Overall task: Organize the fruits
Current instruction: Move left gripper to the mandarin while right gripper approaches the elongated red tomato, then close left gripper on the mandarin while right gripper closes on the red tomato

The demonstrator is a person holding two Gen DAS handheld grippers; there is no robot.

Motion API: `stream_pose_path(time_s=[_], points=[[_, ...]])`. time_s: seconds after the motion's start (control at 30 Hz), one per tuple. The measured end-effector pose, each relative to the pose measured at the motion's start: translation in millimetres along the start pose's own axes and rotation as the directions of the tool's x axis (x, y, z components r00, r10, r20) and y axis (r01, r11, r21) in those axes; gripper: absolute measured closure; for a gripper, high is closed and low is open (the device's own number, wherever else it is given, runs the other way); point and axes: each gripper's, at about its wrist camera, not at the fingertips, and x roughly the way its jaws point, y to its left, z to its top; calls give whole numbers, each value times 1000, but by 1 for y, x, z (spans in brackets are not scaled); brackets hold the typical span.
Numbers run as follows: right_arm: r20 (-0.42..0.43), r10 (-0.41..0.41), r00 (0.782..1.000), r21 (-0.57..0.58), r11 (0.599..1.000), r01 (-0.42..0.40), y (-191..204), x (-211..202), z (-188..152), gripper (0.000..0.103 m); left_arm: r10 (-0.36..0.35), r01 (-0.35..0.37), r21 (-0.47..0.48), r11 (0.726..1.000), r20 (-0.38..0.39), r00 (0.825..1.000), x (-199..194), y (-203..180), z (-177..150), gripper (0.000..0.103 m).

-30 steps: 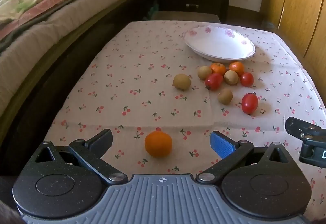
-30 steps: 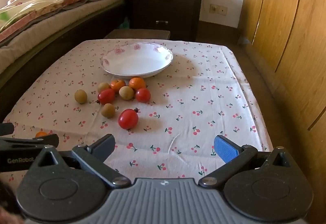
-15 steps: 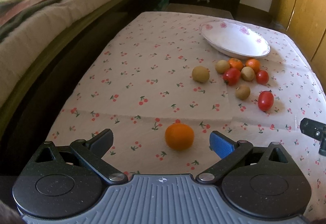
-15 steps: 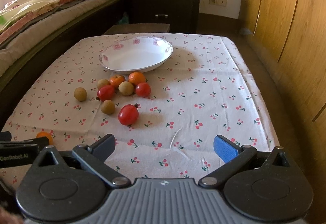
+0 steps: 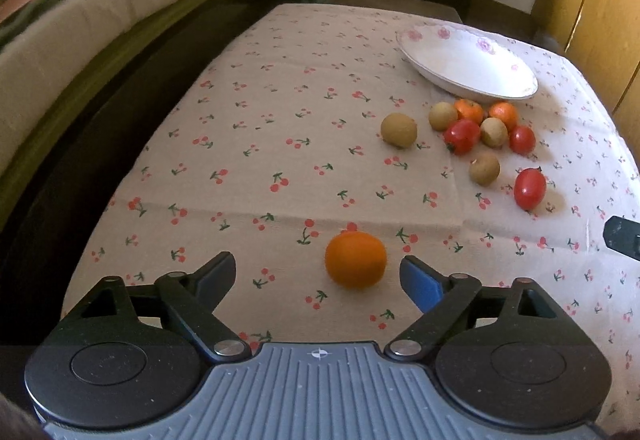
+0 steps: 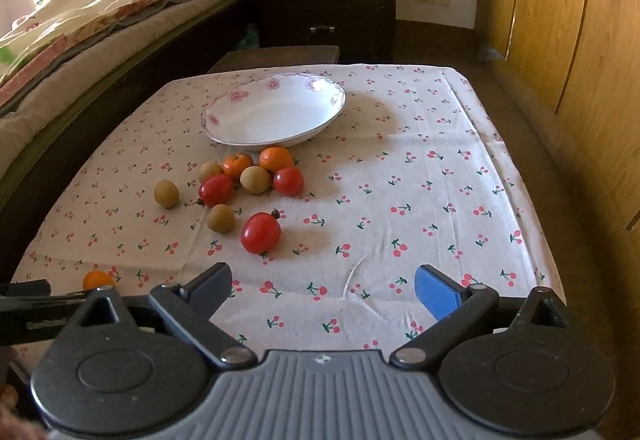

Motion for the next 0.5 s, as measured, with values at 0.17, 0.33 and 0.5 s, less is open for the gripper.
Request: stream_pose_path(time_s=[0.17, 0.33, 0.5], points=[[-1, 4, 1000, -3, 1000, -4, -3, 0, -1, 5, 27, -27, 14, 1000, -1, 1000, 8, -4, 0, 16], [-6, 14, 1000, 5, 1000, -14, -6, 2, -1, 8, 22, -23, -9, 1000, -26, 999, 19, -3, 3, 24], [-21, 11, 1000, -13, 1000, -11, -4, 8, -2, 12, 24, -24, -4, 1000, -4, 1000, 22, -7, 6, 25]])
